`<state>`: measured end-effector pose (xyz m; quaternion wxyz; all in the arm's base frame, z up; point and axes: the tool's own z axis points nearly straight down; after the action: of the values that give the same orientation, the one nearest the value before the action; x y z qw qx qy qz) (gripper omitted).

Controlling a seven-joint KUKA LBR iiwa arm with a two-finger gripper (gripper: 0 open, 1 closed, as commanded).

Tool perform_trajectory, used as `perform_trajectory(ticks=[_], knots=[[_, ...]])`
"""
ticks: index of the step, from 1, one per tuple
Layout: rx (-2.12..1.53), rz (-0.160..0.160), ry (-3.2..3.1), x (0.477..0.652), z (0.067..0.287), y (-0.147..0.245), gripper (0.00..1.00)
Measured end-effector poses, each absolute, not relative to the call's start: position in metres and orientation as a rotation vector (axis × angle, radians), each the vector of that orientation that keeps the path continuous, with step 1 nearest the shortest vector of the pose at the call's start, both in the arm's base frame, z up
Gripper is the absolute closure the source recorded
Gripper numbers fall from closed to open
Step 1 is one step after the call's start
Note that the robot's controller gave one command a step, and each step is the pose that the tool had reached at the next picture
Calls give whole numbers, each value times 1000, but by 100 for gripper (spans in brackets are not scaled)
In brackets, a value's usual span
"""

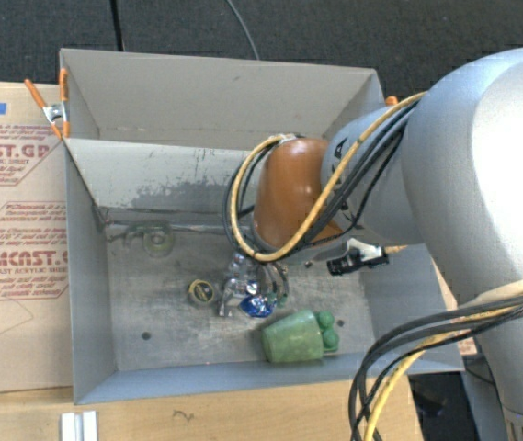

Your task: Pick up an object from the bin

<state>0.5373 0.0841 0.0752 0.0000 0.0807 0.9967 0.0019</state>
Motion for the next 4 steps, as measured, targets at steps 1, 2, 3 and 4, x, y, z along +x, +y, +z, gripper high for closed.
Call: perform_trajectory(ticks=[1,2,3,4], knots=[[252,2,3129,534,95,89,100],[305,3,3124,522,129,97,100],[338,5,3115,529,217,102,100],[338,0,3122,528,213,102,0]])
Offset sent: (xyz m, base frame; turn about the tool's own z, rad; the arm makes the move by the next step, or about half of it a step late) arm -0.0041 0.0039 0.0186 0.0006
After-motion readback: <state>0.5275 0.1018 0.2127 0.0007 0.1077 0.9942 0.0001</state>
